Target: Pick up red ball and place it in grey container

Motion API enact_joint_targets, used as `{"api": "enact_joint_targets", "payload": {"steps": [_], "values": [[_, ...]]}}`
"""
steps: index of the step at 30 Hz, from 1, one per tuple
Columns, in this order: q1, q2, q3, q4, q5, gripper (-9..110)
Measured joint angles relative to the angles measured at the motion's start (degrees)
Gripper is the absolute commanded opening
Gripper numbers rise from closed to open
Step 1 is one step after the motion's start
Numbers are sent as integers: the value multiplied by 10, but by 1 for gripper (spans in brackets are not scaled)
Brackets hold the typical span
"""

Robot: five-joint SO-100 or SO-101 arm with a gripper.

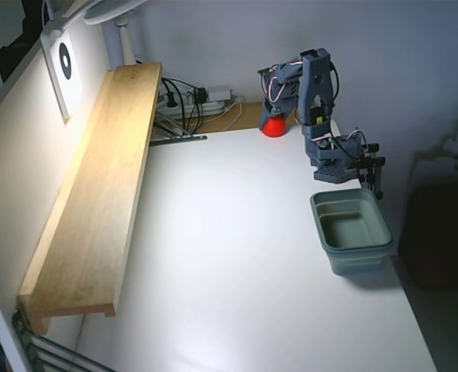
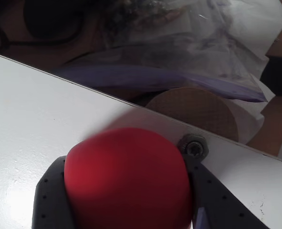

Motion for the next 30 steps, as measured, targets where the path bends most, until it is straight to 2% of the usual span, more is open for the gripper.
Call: {"api": "enact_joint_targets", "payload": {"steps": [3, 12, 30], "values": [[0, 4, -11, 22, 0, 23], [4, 43, -127, 213, 1, 23], [2, 17, -483, 527, 0, 23]]}}
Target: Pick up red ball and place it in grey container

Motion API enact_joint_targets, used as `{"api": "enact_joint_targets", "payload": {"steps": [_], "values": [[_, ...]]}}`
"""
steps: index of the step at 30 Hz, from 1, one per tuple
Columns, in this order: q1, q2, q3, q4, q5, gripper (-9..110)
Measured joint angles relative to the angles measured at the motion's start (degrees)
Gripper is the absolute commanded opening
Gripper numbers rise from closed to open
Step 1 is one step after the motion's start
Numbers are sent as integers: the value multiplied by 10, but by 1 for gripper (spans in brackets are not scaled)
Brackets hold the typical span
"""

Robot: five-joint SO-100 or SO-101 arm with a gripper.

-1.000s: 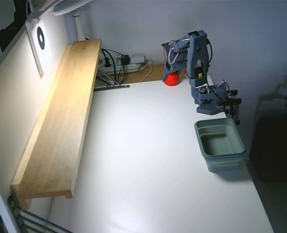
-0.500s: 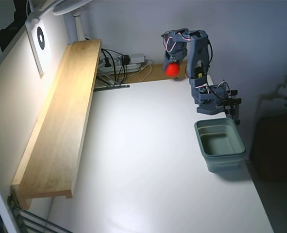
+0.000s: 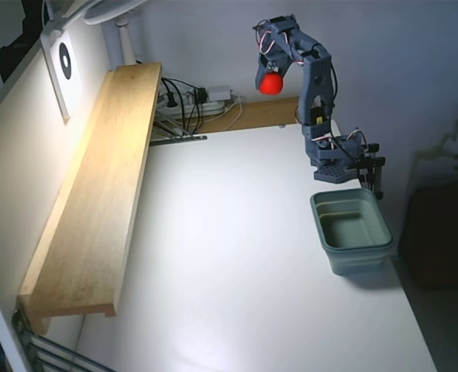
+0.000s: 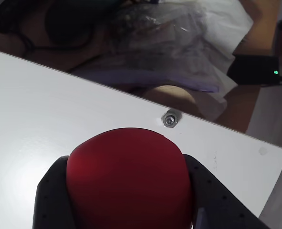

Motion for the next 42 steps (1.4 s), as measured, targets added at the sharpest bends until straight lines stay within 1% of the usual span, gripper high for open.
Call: {"api": "enact_joint_targets", "payload": {"steps": [3, 8, 42], "values": [[1, -11, -35, 19, 1, 23], [-13, -11, -44, 33, 1, 23], [-584, -11, -45, 33, 1, 23]]}}
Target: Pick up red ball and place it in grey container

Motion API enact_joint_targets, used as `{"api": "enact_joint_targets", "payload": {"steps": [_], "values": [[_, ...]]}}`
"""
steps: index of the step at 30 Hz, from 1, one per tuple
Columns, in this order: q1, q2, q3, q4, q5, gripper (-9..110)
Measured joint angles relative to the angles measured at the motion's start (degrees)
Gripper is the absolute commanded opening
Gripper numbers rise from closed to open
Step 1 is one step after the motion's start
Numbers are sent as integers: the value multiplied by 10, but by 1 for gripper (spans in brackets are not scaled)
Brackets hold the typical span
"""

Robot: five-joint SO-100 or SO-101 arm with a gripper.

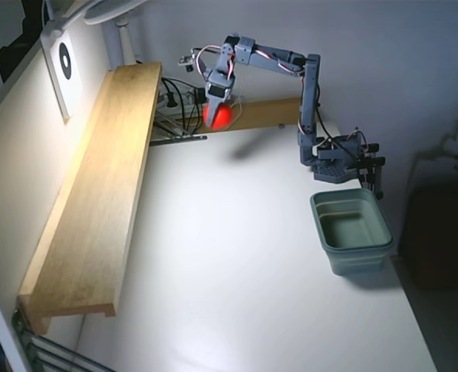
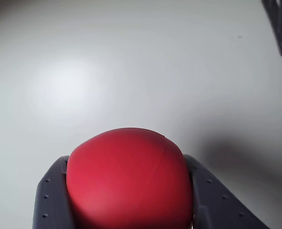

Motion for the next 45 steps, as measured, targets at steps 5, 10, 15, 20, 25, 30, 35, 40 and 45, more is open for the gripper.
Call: {"api": "enact_joint_targets", "payload": {"steps": [5, 10, 15, 20, 25, 30, 35, 40, 45], "values": [[-82, 0, 0, 0, 0, 23], [-163, 0, 0, 0, -1, 23], [-250, 0, 0, 0, 0, 23], [-331, 0, 0, 0, 0, 23], [-407, 0, 0, 0, -1, 23], [-492, 0, 0, 0, -1, 23], [-576, 0, 0, 0, -1, 23], [-659, 0, 0, 0, 0, 23], [-744, 0, 0, 0, 0, 23]]}}
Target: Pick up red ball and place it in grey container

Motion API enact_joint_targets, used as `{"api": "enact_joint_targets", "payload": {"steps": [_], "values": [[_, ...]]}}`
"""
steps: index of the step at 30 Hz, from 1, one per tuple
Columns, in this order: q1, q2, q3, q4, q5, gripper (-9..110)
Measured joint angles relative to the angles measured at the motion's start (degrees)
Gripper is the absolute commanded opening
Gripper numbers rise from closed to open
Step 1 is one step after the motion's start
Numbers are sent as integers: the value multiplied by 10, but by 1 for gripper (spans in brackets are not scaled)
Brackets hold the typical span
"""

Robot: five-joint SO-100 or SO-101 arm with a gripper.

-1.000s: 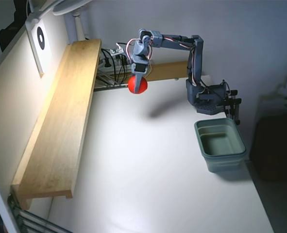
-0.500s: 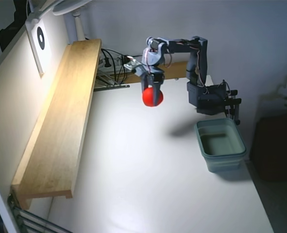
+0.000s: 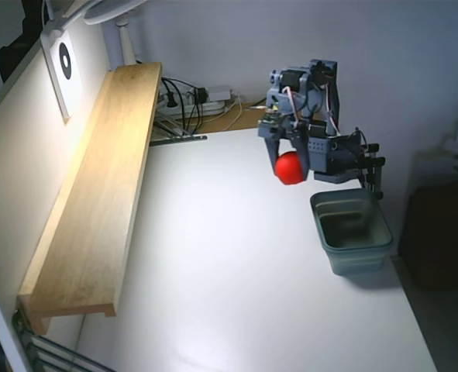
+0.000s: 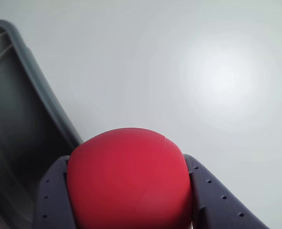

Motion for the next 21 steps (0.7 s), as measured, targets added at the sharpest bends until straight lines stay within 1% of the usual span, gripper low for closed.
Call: {"api": "enact_joint_targets", "payload": {"steps": [11, 15, 21], "values": [[-186, 0, 0, 0, -1, 23], [-196, 0, 0, 0, -1, 23], [-198, -58, -45, 0, 0, 23]]}}
